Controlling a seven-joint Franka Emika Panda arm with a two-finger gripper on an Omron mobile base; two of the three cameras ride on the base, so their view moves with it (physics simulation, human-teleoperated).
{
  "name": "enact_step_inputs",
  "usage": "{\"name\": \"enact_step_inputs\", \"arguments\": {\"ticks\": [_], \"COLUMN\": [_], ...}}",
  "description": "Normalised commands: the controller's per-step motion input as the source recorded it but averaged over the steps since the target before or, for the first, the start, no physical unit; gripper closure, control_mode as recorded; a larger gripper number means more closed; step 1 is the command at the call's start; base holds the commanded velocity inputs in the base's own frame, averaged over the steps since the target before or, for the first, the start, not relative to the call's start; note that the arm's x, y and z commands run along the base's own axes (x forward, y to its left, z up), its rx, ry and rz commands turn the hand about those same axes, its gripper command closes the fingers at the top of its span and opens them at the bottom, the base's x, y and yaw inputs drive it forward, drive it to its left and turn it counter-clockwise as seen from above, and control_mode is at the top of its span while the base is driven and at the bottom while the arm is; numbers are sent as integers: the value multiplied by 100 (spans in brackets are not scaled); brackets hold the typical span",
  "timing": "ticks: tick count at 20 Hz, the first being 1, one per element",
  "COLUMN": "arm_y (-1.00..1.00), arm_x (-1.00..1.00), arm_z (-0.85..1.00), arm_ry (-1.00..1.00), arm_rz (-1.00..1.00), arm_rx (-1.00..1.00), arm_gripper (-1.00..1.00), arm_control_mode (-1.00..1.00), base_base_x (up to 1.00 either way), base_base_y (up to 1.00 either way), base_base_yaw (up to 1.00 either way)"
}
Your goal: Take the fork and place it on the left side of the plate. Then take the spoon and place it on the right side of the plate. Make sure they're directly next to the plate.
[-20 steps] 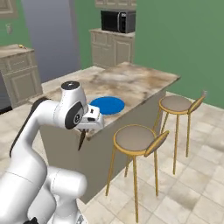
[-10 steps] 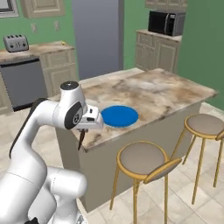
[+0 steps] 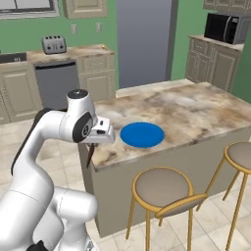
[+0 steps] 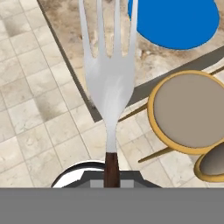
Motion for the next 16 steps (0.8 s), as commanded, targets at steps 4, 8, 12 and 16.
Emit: {"name": "enact_step_inputs", "arguments": {"ticks": [4, 8, 12, 16], "arm_y": [0, 0, 0, 0], "arm_x": [0, 0, 0, 0], "arm_z": [0, 0, 0, 0], "arm_ry": [0, 0, 0, 0], "arm_rz": [0, 0, 0, 0], "arm_rx": [0, 0, 0, 0], "arm_gripper": [100, 100, 100, 100], "arm_control_mode": [100, 100, 100, 100], "base_base_x": [0, 0, 0, 0], "base_base_y": [0, 0, 0, 0], "base_base_yaw": [5, 0, 0, 0]}}
